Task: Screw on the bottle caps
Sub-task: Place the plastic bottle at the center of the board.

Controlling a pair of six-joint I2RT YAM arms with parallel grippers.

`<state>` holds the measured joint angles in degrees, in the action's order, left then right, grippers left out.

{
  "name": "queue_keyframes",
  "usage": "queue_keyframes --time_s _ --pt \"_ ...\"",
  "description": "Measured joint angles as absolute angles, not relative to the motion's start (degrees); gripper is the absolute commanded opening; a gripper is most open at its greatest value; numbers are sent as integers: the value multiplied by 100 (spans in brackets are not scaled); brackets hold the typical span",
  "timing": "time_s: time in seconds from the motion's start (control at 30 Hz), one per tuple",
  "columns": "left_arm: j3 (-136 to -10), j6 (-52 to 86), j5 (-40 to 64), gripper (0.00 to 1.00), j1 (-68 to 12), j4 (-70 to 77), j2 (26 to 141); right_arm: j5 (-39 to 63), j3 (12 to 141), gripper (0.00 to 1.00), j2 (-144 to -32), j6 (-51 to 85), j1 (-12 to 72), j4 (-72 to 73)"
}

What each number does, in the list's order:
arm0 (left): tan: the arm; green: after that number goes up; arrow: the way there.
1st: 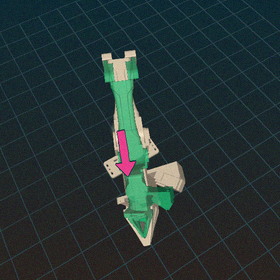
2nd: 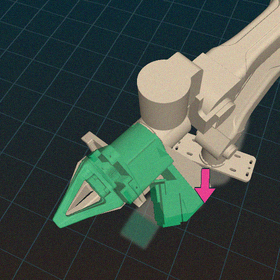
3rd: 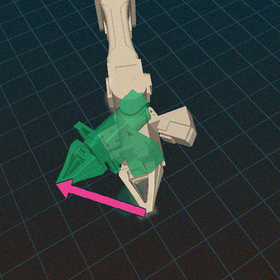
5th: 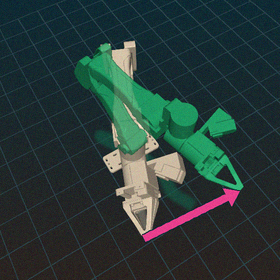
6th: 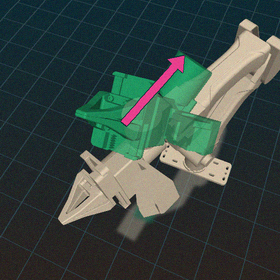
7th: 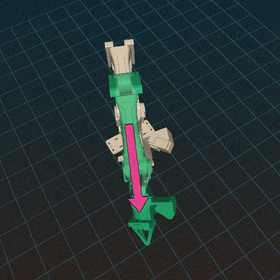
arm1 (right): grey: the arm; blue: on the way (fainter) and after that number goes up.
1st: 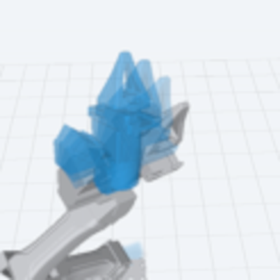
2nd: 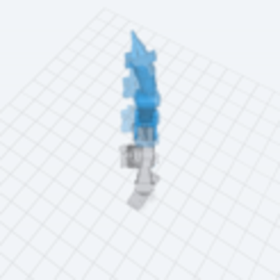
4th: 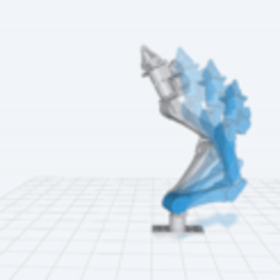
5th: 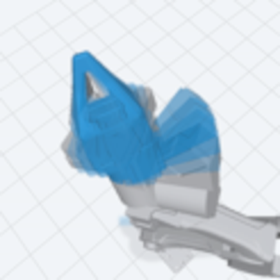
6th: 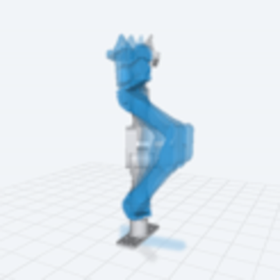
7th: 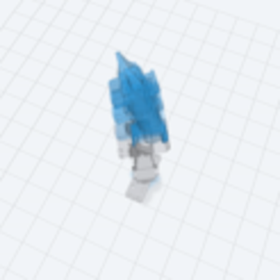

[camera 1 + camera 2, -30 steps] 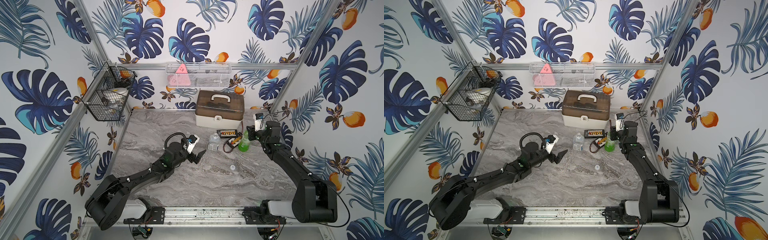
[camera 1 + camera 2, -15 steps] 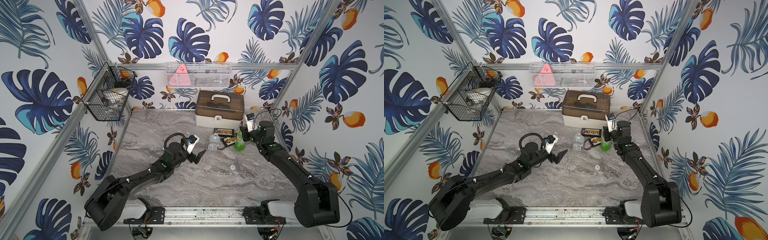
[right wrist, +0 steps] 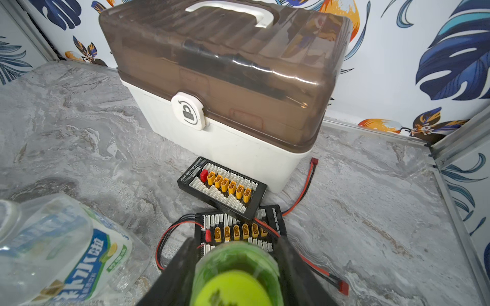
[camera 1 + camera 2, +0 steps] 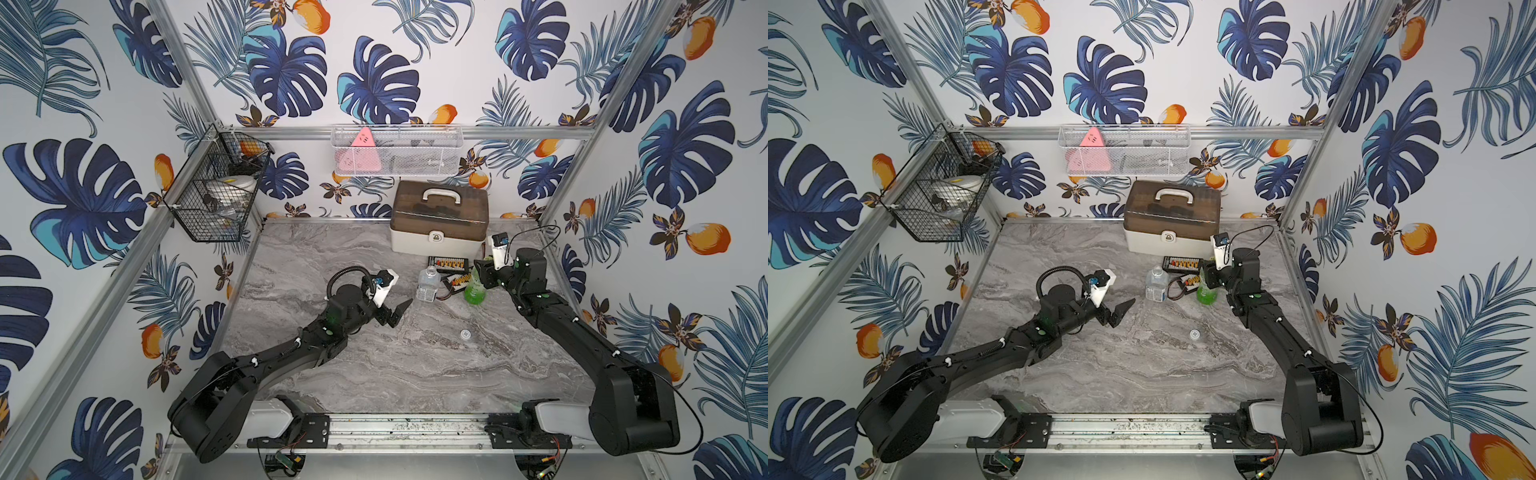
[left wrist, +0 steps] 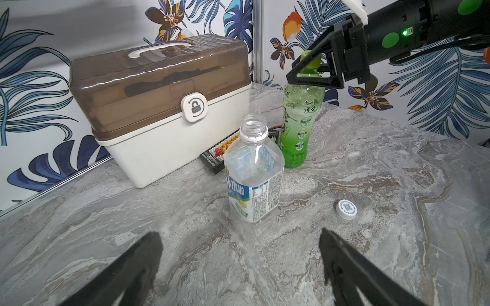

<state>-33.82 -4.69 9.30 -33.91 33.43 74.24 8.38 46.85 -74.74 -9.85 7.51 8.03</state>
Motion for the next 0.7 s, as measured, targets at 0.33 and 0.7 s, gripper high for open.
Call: queue_keyframes --time_s 0.33,0.7 --pt "-3382 -484 967 99 -3391 3343 7426 760 4735 76 -7387 -856 707 777" --pt "-3382 -486 1041 99 -3391 3393 7485 523 5406 86 -6960 -1153 696 60"
